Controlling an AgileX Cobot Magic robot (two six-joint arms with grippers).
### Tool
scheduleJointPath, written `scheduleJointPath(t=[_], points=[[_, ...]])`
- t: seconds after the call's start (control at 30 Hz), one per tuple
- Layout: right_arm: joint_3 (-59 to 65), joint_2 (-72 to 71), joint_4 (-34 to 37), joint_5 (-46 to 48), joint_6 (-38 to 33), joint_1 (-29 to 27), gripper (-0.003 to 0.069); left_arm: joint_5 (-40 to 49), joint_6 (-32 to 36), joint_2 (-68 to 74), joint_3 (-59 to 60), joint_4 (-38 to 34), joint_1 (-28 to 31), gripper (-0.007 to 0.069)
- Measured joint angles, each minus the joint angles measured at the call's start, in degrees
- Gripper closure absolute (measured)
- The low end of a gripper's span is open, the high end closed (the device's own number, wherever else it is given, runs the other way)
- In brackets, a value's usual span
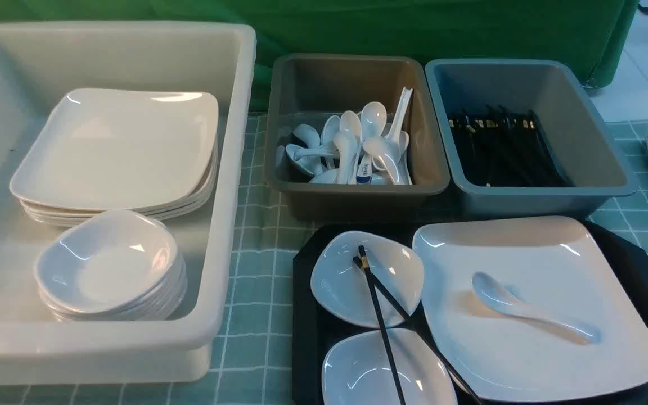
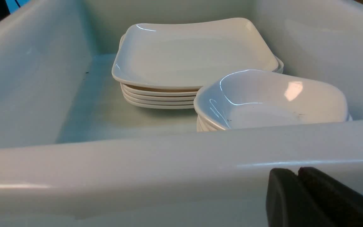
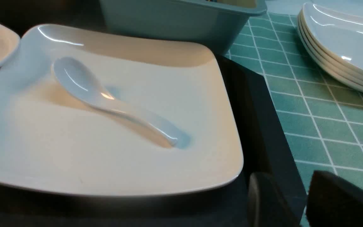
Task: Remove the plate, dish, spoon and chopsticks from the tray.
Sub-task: Use the right arm to grab a pair of chopsticks from the plate
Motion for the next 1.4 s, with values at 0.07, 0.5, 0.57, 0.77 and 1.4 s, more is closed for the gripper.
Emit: scheduleJointPath(t=[0.07, 0.5, 0.57, 0.77, 1.4], points=[[0.0, 0.0, 0.0, 0.0, 0.0, 0.0, 0.0417, 0.0, 0.0, 0.0, 0.0, 0.0, 0.0, 0.0592], [0.0, 0.0, 0.0, 0.0, 0.0, 0.0, 0.0417, 0.0, 0.0, 0.0, 0.0, 0.0, 0.0, 0.0592], [0.0, 0.0, 0.0, 0.0, 0.0, 0.0, 0.0417, 0.0, 0.0, 0.0, 0.0, 0.0, 0.0, 0.0592], [0.0, 0.0, 0.0, 0.0, 0.0, 0.0, 0.0417, -0.34, 0.26, 0.0, 0.0, 0.67, 0.0, 0.0592], [0.0, 0.0, 15.35, -22.59, 27.22, 0.54, 0.0418, -31.6, -16.81, 0.0, 0.0, -18.05, 0.0, 0.0592]])
